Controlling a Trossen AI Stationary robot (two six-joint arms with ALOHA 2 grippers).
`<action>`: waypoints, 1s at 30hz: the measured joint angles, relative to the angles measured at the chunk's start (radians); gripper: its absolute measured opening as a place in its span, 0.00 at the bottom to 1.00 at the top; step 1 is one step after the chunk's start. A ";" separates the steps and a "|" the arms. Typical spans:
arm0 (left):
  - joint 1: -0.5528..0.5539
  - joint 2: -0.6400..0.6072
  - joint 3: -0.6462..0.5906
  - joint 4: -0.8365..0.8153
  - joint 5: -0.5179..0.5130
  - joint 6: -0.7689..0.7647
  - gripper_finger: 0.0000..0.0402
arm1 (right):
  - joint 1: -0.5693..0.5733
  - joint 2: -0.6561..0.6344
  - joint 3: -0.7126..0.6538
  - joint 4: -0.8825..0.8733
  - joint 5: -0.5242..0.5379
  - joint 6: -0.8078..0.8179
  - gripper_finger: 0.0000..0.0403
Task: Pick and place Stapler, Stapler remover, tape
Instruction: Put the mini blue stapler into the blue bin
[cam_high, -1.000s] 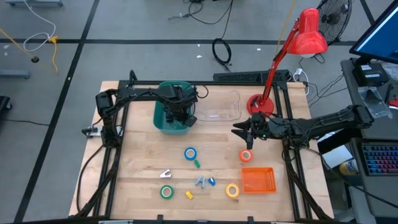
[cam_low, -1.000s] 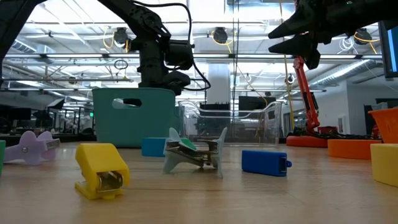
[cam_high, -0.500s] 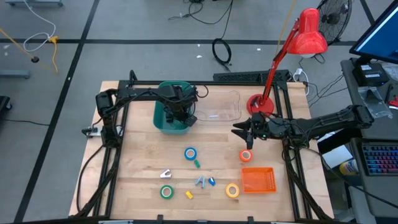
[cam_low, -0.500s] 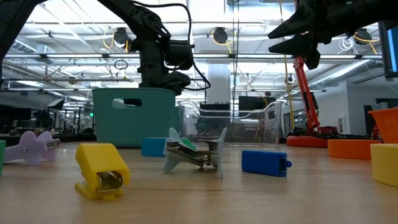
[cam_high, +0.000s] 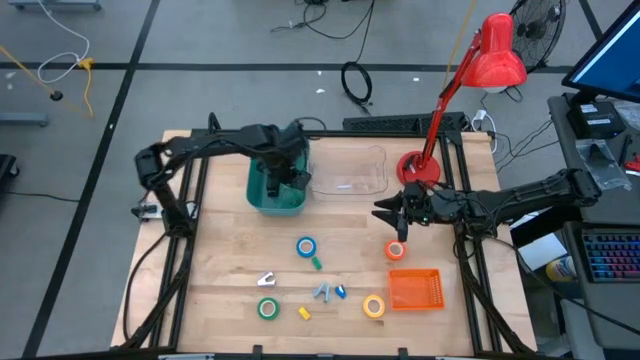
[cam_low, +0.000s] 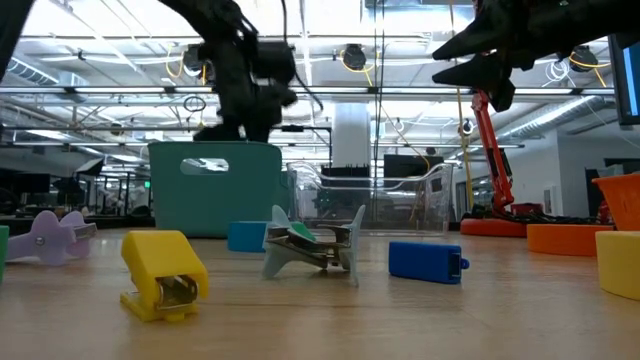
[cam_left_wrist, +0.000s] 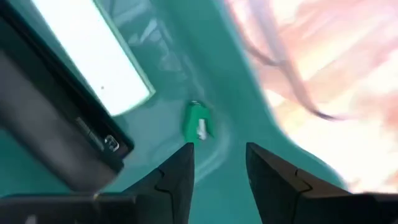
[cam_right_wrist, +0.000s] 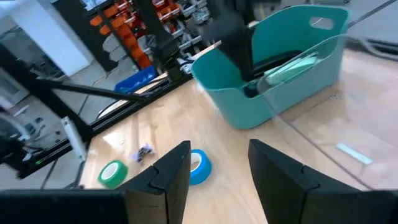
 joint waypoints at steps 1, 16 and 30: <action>-0.008 -0.030 0.000 0.001 -0.007 -0.004 0.36 | 0.000 0.000 0.000 0.000 -0.013 0.000 0.39; -0.263 -0.339 0.000 0.033 -0.133 0.157 0.36 | -0.001 0.000 0.000 0.000 -0.038 0.003 0.38; -0.403 -0.358 -0.193 0.295 -0.139 0.089 0.36 | 0.071 0.018 0.002 0.109 -0.146 -0.011 0.38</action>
